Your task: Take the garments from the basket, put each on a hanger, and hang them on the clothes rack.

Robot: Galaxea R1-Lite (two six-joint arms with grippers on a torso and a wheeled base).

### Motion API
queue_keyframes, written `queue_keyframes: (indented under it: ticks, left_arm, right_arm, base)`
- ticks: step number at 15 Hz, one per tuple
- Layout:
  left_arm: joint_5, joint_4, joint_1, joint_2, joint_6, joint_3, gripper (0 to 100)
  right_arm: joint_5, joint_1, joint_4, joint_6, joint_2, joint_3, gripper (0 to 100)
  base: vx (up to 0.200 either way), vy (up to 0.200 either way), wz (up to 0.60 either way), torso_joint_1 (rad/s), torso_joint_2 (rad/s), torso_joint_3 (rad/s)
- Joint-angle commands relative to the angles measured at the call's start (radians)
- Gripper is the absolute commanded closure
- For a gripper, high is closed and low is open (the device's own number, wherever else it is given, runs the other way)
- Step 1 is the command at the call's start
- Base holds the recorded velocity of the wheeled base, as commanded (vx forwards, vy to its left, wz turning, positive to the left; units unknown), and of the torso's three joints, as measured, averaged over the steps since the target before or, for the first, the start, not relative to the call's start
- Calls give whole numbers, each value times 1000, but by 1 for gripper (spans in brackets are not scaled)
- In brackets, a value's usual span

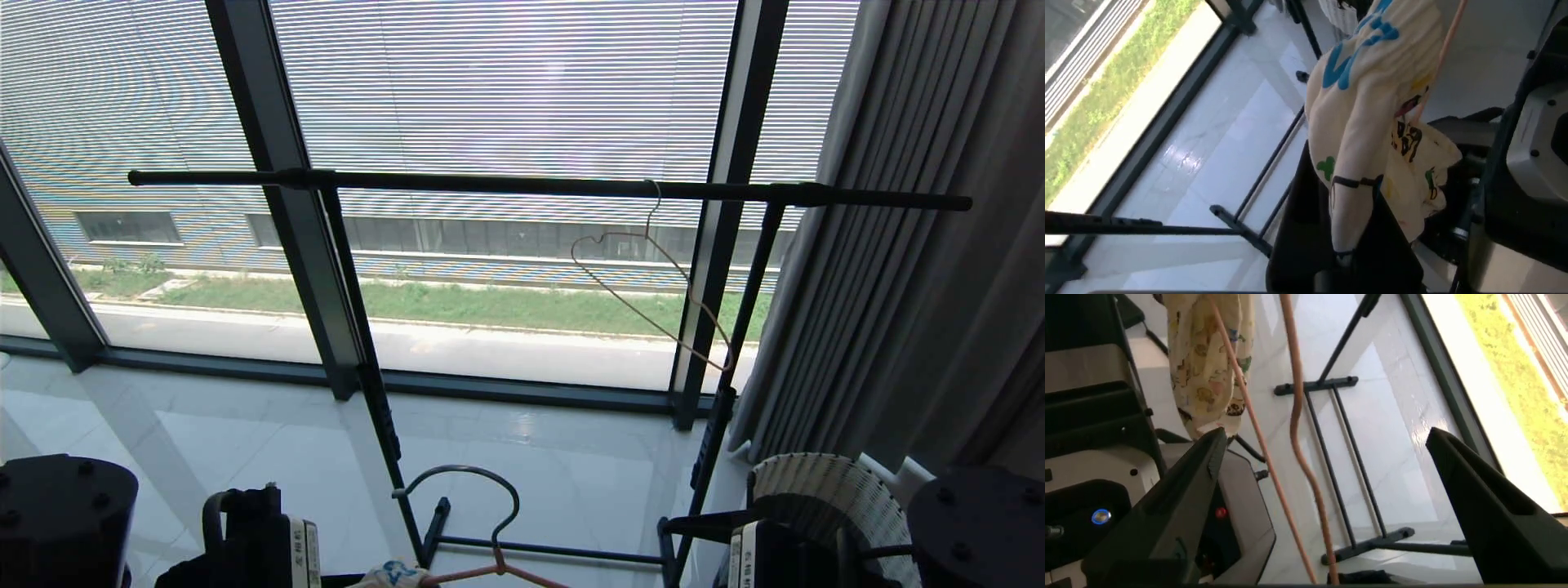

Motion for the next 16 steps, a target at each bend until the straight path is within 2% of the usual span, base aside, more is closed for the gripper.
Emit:
queue_keyframes:
  ticks: [1, 2, 3, 7, 9, 10, 13, 16]
  left_arm:
    - [8, -1, 113, 0, -114, -9, 100]
    - [25, 1, 123, -2, -185, -37, 100]
    - [63, 1, 127, -2, -213, -55, 100]
    - [79, -1, 126, 0, -190, -112, 100]
    - [79, -6, 126, 3, -188, -170, 100]
    - [79, -16, 126, 14, -188, -227, 100]
    - [82, -56, 126, 54, -188, -313, 100]
    - [83, -61, 123, 57, -187, -334, 100]
  right_arm:
    - [4, -8, 0, -1, -3, 5, 0]
    - [2, -8, 0, -1, 1, 4, 0]
    - [2, -8, -3, 1, 8, 4, 0]
    - [2, -8, -46, 27, 55, 2, 0]
    - [-1, -6, -137, 99, 118, -10, 0]
    - [-19, -6, -216, 182, 193, -51, 0]
    - [-150, 6, -284, 306, 331, -173, 0]
    - [-278, 3, -302, 403, 434, -301, 0]
  base:
    - [0, 0, 0, 0, 0, 0]
    - [0, 0, 0, 0, 0, 0]
    - [0, 0, 0, 0, 0, 0]
    - [0, 0, 0, 0, 0, 0]
    - [0, 0, 0, 0, 0, 0]
    - [0, 0, 0, 0, 0, 0]
    - [0, 0, 0, 0, 0, 0]
    - [0, 0, 0, 0, 0, 0]
